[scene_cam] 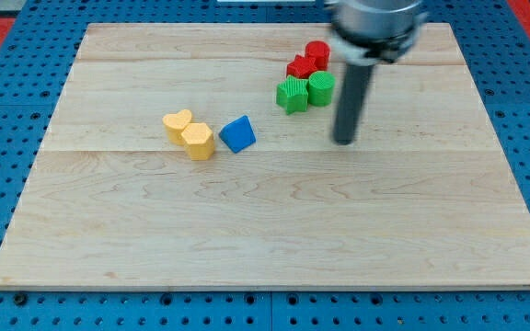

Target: Push the yellow hexagon along with blue triangle towards down side of green blocks

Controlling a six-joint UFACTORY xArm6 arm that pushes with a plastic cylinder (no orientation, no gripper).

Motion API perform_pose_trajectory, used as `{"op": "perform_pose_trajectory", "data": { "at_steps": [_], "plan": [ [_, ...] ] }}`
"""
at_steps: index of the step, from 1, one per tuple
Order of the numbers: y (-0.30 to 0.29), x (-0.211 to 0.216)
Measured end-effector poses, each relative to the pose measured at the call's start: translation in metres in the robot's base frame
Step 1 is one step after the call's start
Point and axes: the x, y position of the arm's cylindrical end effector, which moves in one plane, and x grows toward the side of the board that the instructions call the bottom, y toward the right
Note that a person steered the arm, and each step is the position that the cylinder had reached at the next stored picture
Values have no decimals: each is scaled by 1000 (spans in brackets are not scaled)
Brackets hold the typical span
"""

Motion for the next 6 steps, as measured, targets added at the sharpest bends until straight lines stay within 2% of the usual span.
{"op": "perform_pose_trajectory", "data": {
  "at_steps": [1, 2, 3, 6],
  "plan": [
    [-65, 39],
    [-161, 24],
    [-178, -12],
    [-56, -11]
  ]
}}
